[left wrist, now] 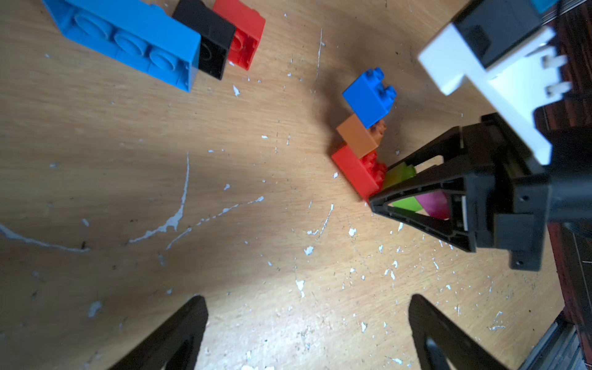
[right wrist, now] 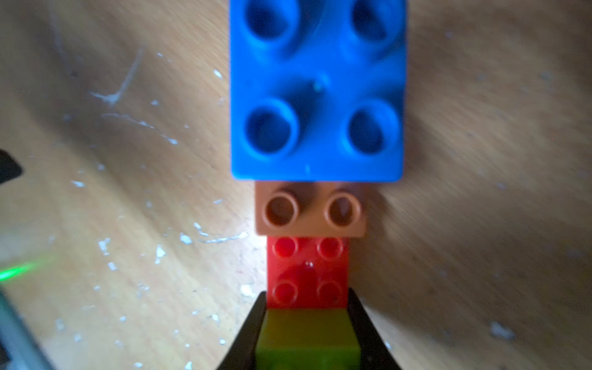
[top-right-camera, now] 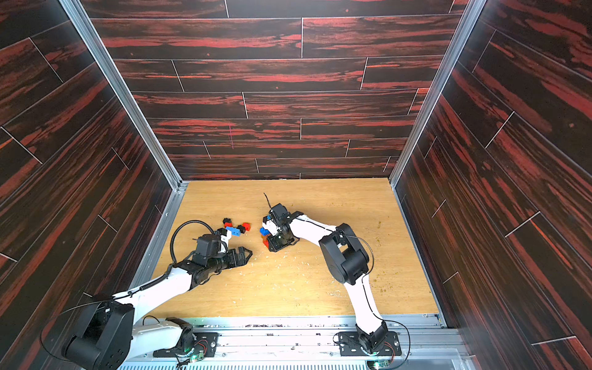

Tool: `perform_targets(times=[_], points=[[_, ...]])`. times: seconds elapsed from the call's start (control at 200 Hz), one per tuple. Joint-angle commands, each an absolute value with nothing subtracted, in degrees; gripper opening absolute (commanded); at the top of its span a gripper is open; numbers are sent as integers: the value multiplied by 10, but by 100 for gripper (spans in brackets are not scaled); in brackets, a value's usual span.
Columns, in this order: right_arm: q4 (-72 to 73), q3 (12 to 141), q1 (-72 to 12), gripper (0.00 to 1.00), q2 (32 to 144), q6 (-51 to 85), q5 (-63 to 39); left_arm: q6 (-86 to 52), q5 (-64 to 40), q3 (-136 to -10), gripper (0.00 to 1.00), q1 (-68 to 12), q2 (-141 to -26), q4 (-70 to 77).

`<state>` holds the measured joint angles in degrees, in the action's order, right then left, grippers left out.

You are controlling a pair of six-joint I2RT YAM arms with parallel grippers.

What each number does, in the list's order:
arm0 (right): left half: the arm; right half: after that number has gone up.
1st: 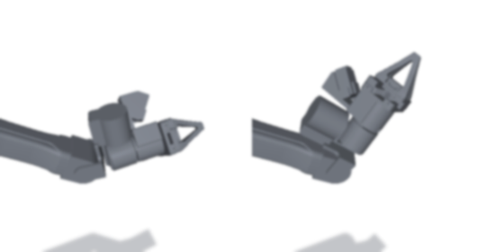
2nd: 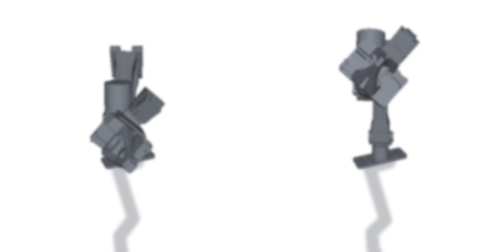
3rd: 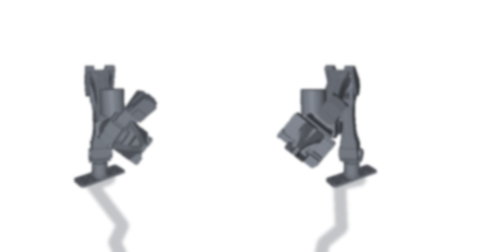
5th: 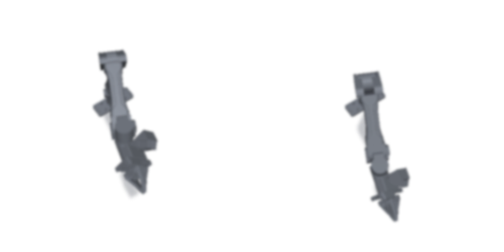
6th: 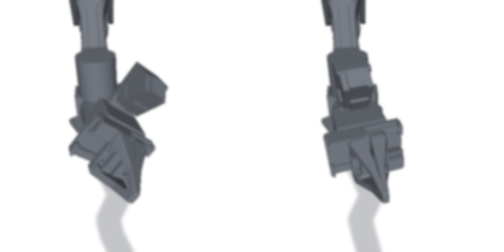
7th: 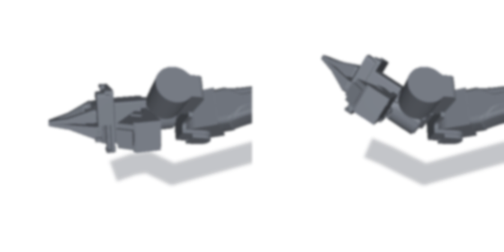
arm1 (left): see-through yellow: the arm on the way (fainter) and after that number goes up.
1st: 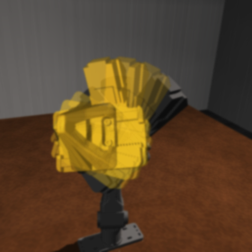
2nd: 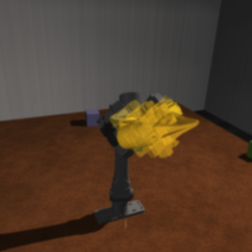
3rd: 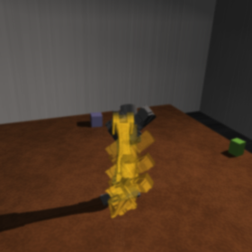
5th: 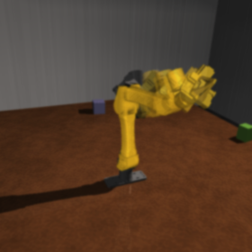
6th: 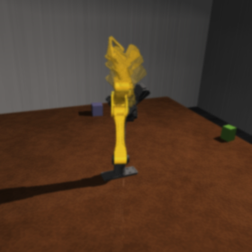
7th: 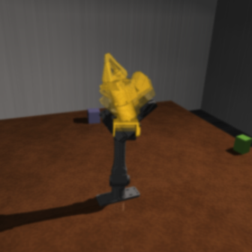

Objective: Assemble the letter v with lego
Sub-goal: Assemble the lego brick with the lego brick.

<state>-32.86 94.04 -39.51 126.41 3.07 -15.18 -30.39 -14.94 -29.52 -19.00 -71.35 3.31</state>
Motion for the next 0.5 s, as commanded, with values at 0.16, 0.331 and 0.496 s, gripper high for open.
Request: perform_targets(times=[0.16, 0.331, 0.496], points=[[-297, 980, -362, 17, 1326, 130, -349, -297, -139, -313, 100, -187, -691, -1], [-259, 984, -363, 18, 1339, 185, -409, -298, -138, -311, 100, -187, -681, -9], [-290, 995, -355, 24, 1350, 200, -381, -296, -134, -312, 100, -187, -671, -17]])
